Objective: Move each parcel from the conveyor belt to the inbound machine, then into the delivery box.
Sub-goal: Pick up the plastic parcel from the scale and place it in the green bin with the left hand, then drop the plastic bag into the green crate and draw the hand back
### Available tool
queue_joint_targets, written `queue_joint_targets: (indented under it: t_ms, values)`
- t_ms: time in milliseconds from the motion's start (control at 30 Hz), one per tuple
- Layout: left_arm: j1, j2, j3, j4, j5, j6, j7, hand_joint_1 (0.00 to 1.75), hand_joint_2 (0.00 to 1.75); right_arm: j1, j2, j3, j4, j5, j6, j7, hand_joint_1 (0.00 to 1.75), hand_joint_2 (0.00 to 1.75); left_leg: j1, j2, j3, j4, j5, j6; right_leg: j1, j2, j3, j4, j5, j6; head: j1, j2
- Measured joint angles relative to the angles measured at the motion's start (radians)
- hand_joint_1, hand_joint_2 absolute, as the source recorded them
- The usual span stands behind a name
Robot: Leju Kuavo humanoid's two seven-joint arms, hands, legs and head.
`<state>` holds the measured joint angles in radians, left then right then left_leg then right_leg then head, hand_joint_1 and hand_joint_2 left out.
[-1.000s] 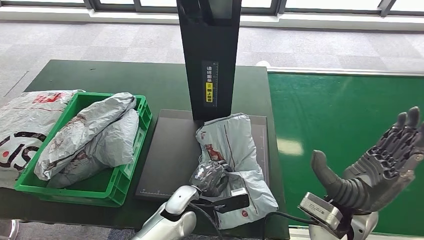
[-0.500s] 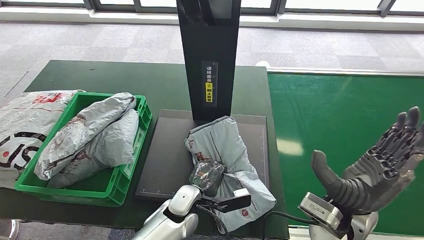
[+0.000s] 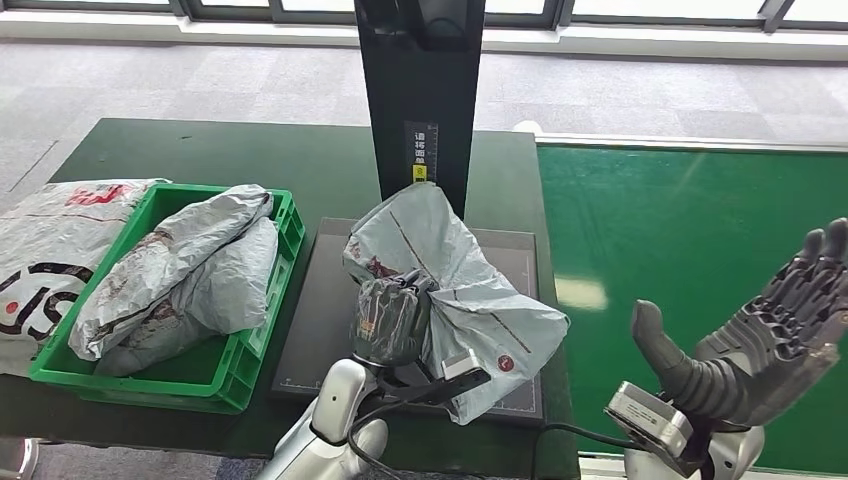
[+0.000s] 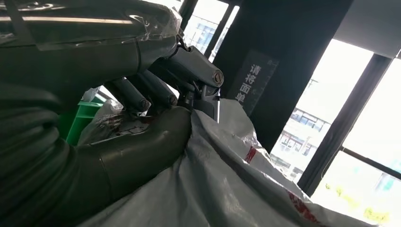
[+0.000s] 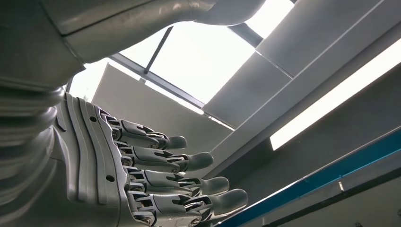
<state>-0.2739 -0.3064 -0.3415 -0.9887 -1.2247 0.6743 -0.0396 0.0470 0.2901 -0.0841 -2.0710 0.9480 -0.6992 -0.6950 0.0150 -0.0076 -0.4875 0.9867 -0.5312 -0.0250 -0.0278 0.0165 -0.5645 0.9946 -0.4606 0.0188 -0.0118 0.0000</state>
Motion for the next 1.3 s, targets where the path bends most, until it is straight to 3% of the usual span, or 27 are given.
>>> queue_joint_targets:
  t_ms: [167,333,400,700,1100,1300]
  values:
    - [0.037,0.009,0.015,-0.092,-0.002,0.008,-0.022,1.75,1.75,0.001,0.001,-0.009,0.0,0.0,0.0,0.0,0.0,1.75,0.0,0.0,-0.001,0.0,0.0,0.0,0.0,0.0,0.0,0.0,0.0,0.0,0.0,0.0]
    - [0.096,0.011,0.107,-0.298,-0.002,0.024,-0.197,1.75,1.75,0.002,0.001,-0.017,0.0,-0.003,0.0,0.0,0.0,1.75,0.0,0.001,-0.001,0.0,0.0,0.0,0.0,0.001,0.0,0.0,0.0,0.0,0.0,0.0]
    - [0.115,0.011,0.149,-0.378,0.014,0.026,-0.23,1.75,1.75,0.003,0.001,-0.021,0.0,-0.003,0.0,0.0,0.0,1.75,0.001,0.001,-0.001,0.0,0.0,0.0,0.001,0.001,0.0,0.0,0.0,0.0,0.0,0.0]
    - [0.17,0.01,0.341,-0.647,0.065,0.026,-0.27,1.75,1.75,0.005,0.002,-0.036,0.0,-0.007,0.0,0.0,0.0,1.75,0.001,0.001,-0.001,0.0,0.0,0.0,0.001,0.001,0.0,0.0,0.0,0.0,0.0,0.0]
    - [0.147,0.0,0.606,-0.707,0.157,0.026,-0.342,1.75,1.75,0.005,0.002,-0.036,0.0,-0.007,0.0,0.0,0.0,1.75,0.001,0.001,0.003,0.0,0.0,0.0,0.001,0.001,0.0,0.0,0.0,0.0,0.0,0.0]
    - [0.145,-0.001,0.661,-0.703,0.159,0.026,-0.348,1.75,1.75,0.005,0.002,-0.036,0.0,-0.007,0.0,0.0,0.0,1.75,0.001,0.001,0.008,0.0,0.001,-0.001,0.001,0.001,0.0,0.0,0.0,0.0,0.0,0.0]
